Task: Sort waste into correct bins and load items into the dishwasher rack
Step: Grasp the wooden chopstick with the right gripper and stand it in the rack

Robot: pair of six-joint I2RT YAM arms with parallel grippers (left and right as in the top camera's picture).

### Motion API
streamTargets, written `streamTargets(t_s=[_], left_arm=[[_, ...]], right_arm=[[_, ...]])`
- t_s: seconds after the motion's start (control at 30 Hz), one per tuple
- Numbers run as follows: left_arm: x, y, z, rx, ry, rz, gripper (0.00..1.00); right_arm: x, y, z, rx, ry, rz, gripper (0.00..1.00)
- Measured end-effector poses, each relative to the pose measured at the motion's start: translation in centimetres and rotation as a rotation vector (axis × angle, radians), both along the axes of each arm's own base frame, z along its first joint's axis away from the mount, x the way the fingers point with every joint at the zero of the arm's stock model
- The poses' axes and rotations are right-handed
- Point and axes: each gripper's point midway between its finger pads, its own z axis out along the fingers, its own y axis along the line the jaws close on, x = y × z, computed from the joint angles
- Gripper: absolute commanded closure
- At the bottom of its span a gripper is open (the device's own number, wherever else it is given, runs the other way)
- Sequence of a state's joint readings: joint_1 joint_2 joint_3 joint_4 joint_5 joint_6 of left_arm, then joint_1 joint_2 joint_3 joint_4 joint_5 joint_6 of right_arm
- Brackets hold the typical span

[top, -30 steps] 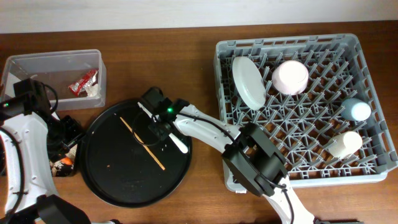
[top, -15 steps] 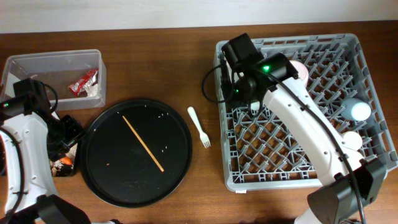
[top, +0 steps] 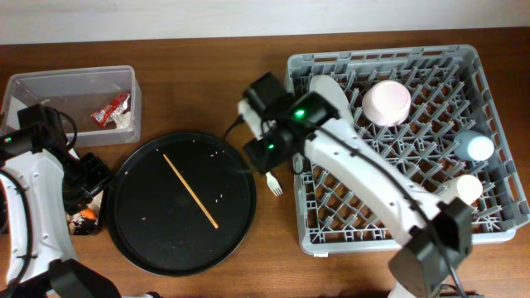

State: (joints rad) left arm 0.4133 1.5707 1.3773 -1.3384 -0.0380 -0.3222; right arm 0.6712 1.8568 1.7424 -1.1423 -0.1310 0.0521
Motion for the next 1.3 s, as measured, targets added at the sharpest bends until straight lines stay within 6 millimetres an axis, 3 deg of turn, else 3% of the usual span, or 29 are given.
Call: streamTargets(t_s=[0.03, 0.13, 0.23, 0.3, 0.43, 0.5, 0.57, 0.73, 0.87, 0.97, 1.03, 1.1, 1.17, 1.23, 1.3], left_arm=[[0.0, 0.0, 0.0, 0.0, 0.0, 0.0, 0.37], [0.0, 0.0, 0.0, 0.0, 0.0, 0.0, 0.36], [0.0, 0.0, 0.0, 0.0, 0.0, 0.0, 0.37], [0.0, 0.0, 0.0, 0.0, 0.0, 0.0, 0.37], [0.0, 0.0, 0.0, 0.0, 0.001, 0.0, 0.36], [0.0, 0.0, 0.0, 0.0, 0.001, 0.0, 0.36], [0.1, 0.0, 0.0, 0.001, -0.002, 0.0, 0.36], [0.1, 0.0, 0.0, 0.001, -0.002, 0.0, 0.36], [0.1, 0.0, 0.0, 0.001, -0.002, 0.0, 0.36], [0.0, 0.0, 0.0, 0.001, -0.002, 0.0, 0.36], [0.1, 0.0, 0.0, 0.001, -0.003, 0.0, 0.36], [0.1, 0.1, 0.0, 0.002, -0.005, 0.0, 0.36], [0.1, 0.1, 0.0, 0.003, -0.006, 0.0, 0.36], [0.2, 0.1, 0.0, 0.003, -0.007, 0.0, 0.36], [0.2, 0.1, 0.0, 0.004, -0.009, 0.0, 0.36]], right_arm=[[-0.8, 2.9, -0.7, 0.03, -0.008, 0.071, 0.35], [-2.5, 8.3, -2.0, 0.089, -0.045, 0.192, 0.35], [-4.3, 14.0, -6.2, 0.118, -0.055, 0.303, 0.36], [-5.3, 15.9, -9.3, 0.102, -0.046, 0.338, 0.41], [-5.5, 16.2, -14.8, 0.003, -0.035, 0.289, 0.53], [-5.2, 16.0, -15.8, -0.022, -0.036, 0.268, 0.57], [-5.0, 15.9, -15.9, -0.026, -0.045, 0.265, 0.72], [-4.9, 15.6, -16.0, -0.041, -0.048, 0.248, 0.94], [-5.0, 15.3, -16.0, -0.051, -0.03, 0.217, 0.96], [-4.6, 12.3, -15.8, -0.159, 0.005, 0.143, 0.96], [-1.9, 9.6, -14.0, -0.195, -0.01, 0.054, 0.96], [1.2, 6.6, -9.4, -0.161, -0.057, -0.048, 0.96], [3.9, 0.1, -0.5, -0.108, -0.132, -0.237, 0.96], [3.8, -5.2, 3.3, -0.113, -0.127, -0.361, 0.96], [3.3, -8.6, 3.7, -0.156, -0.077, -0.438, 0.96]])
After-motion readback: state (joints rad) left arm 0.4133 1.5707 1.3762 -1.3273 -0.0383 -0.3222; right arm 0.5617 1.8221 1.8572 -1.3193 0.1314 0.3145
